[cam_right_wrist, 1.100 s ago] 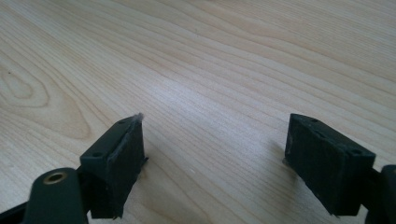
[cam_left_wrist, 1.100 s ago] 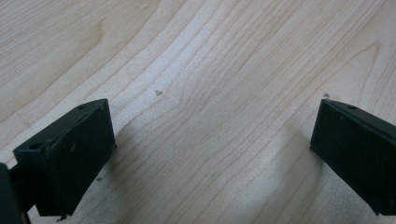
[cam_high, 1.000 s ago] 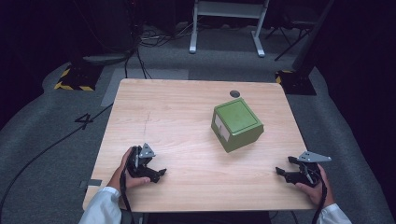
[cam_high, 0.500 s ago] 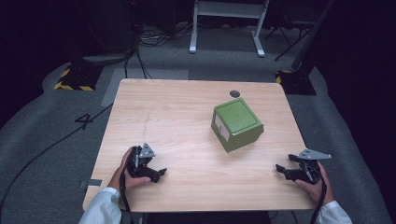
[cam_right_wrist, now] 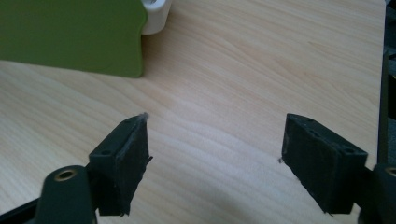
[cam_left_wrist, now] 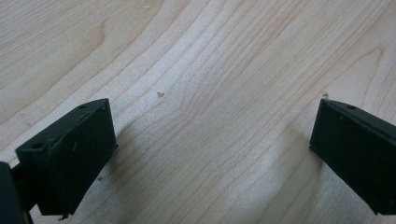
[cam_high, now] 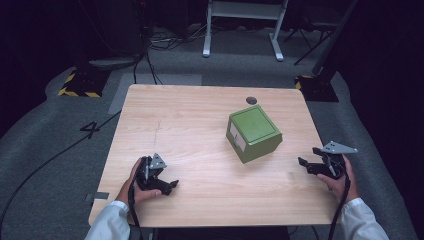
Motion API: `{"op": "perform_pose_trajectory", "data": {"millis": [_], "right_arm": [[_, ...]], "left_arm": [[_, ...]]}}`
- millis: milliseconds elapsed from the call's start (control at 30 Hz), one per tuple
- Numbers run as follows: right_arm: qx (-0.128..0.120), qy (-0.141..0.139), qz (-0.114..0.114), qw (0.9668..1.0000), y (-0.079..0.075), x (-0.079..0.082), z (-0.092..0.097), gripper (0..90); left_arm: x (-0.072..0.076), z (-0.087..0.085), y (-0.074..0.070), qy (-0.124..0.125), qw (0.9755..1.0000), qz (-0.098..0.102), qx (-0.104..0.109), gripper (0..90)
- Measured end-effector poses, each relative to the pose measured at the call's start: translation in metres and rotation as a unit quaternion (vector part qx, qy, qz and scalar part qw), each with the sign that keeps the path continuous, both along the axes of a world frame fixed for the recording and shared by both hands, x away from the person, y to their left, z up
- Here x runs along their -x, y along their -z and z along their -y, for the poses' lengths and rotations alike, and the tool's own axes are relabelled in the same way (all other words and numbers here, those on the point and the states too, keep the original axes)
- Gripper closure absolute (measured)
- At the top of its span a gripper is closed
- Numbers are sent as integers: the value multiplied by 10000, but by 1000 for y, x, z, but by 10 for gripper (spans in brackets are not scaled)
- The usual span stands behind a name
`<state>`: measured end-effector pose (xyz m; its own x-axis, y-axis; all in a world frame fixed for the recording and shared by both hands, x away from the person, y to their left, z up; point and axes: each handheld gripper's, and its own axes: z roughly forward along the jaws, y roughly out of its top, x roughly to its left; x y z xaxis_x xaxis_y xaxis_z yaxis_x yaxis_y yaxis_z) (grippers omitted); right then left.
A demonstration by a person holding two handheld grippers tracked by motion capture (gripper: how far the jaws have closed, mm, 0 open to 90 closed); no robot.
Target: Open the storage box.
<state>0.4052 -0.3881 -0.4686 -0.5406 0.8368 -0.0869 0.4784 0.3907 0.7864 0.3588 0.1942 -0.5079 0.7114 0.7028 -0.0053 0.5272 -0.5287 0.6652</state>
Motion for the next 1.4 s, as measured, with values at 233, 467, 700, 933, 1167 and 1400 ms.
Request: {"op": "perform_pose_trajectory", "data": {"millis": [233,467,700,933,1167,1400], "right_arm": [[81,127,-13,9999,-9,-19,-8,266],[-73,265,119,9996,-14,-39,-17,276],[-108,311,232,9992,-18,-55,-33,285],[-82,296,285,9991,-16,-65,-44,322],[-54,126,219,9997,-14,-68,-53,331],[-141,9,156,9998,-13,-67,-53,339]], "left_arm": [[0,0,0,1,10000,0,-1,4],[0,0,0,-3,10000,0,4,4],[0,0,0,-4,10000,1,-4,4],[0,0,0,-14,10000,-1,6,5],[0,0,0,-22,10000,-13,19,5],[0,0,0,-9,10000,-2,1,4]]}}
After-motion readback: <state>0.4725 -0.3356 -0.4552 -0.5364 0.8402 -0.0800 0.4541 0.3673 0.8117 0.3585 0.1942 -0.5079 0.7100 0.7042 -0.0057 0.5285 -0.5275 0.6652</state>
